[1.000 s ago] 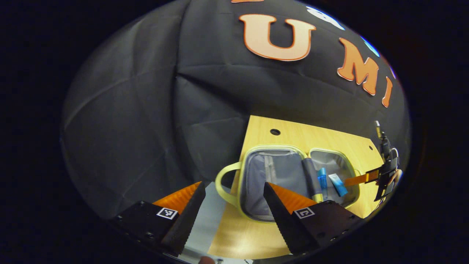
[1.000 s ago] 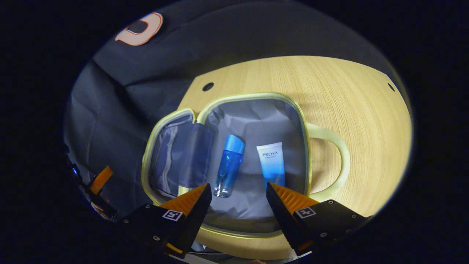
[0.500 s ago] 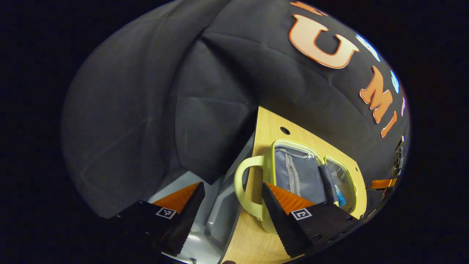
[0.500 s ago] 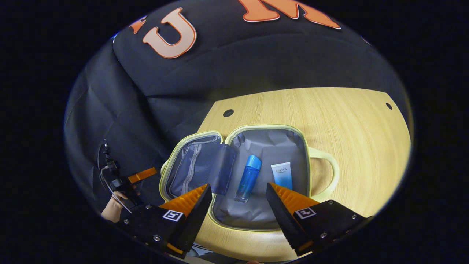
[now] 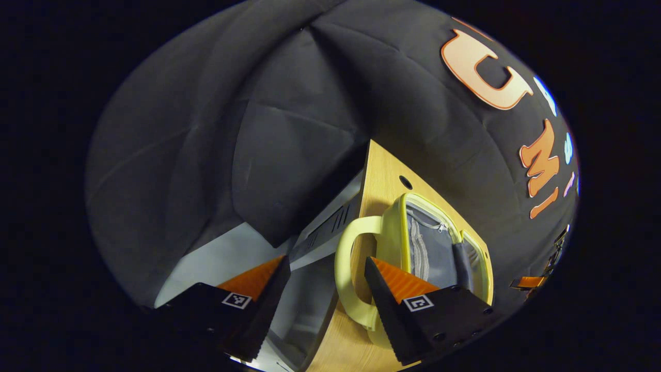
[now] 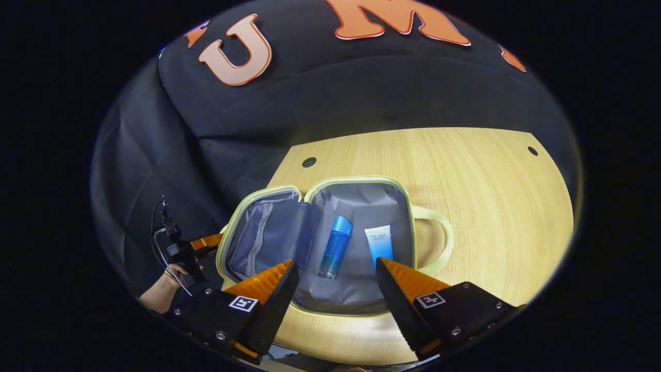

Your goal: First open the suitcase, pack the skin care products into it, and then close the suitcase.

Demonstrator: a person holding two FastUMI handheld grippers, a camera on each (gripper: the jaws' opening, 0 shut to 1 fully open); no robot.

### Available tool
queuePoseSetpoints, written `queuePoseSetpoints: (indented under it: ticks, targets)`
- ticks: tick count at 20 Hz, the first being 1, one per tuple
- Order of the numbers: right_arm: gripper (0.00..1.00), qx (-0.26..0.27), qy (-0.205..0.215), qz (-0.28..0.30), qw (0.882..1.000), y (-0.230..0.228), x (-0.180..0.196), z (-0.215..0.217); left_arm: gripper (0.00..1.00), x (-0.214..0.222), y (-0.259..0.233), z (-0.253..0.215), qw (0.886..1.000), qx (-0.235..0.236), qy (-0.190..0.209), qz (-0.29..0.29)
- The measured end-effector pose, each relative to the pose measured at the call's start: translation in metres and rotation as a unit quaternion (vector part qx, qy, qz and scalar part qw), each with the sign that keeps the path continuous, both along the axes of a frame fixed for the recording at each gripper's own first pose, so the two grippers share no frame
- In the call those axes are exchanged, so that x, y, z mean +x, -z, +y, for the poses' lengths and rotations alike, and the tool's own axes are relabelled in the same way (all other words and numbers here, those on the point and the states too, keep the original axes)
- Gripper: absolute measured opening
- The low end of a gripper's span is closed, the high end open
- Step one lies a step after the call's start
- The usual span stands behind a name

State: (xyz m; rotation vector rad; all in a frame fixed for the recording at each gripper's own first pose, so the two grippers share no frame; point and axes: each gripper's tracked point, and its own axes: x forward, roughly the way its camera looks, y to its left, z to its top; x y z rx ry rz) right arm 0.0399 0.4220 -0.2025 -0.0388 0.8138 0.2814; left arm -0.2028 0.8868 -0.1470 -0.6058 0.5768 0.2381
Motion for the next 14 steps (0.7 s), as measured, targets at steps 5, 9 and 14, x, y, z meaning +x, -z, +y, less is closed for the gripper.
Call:
queuePoseSetpoints:
  ticks: [5,9,14]
  targets:
    - [0.95,0.000,0.005,-0.002,1.000,-0.003,-0.004,-0.004,0.45,0.011,0.000,-0.010,1.000,-0.009,0.011,0.002]
    - [0.95,0.006,0.008,-0.009,1.000,-0.008,-0.005,-0.007,0.20,0.018,0.002,-0.011,1.000,0.004,-0.001,0.025]
    - [0.95,0.010,0.005,-0.021,1.000,-0.015,-0.006,-0.010,0.07,0.010,-0.043,-0.020,0.997,0.077,0.013,0.016]
